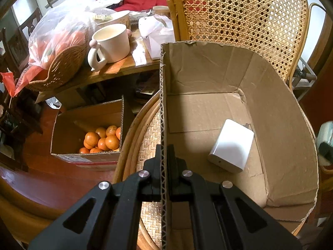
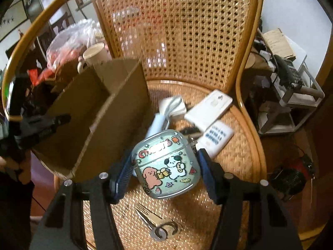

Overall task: Organize rigid objects
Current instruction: 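Grasp the sticker-covered earbud case with the right tool and lift it, then carry the earbud case into the cardboard box and open the right tool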

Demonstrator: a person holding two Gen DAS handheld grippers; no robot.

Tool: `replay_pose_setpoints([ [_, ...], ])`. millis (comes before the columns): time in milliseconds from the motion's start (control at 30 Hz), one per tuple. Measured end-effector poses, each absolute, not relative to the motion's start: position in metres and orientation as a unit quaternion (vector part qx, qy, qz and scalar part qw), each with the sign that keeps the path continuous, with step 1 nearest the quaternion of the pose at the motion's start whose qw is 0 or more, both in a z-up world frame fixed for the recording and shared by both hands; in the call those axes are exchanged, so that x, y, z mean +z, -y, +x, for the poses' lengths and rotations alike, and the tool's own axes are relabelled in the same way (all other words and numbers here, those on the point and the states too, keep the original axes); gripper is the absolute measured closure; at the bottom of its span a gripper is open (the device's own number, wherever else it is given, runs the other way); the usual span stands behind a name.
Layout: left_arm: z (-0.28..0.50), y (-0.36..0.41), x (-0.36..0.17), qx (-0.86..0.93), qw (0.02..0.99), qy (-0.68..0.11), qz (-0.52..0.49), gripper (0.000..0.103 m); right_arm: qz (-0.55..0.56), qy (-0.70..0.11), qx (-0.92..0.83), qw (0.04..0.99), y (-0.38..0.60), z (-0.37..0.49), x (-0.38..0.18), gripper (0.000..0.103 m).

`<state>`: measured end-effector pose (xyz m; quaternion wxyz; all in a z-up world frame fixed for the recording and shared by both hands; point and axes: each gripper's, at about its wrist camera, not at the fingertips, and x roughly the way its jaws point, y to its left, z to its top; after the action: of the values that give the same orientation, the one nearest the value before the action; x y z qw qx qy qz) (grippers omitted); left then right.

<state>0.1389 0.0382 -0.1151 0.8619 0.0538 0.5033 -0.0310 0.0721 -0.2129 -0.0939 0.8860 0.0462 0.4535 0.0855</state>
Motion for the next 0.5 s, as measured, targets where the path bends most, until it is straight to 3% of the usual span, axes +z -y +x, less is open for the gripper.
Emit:
replay_pose_setpoints([
  [500, 0.139, -0.038, -0.115, -0.031, 0.862, -0.503, 0.053, 0.1, 0.1, -0.358, 0.12, 0.921, 0.189, 0.073, -0.048, 0.037],
])
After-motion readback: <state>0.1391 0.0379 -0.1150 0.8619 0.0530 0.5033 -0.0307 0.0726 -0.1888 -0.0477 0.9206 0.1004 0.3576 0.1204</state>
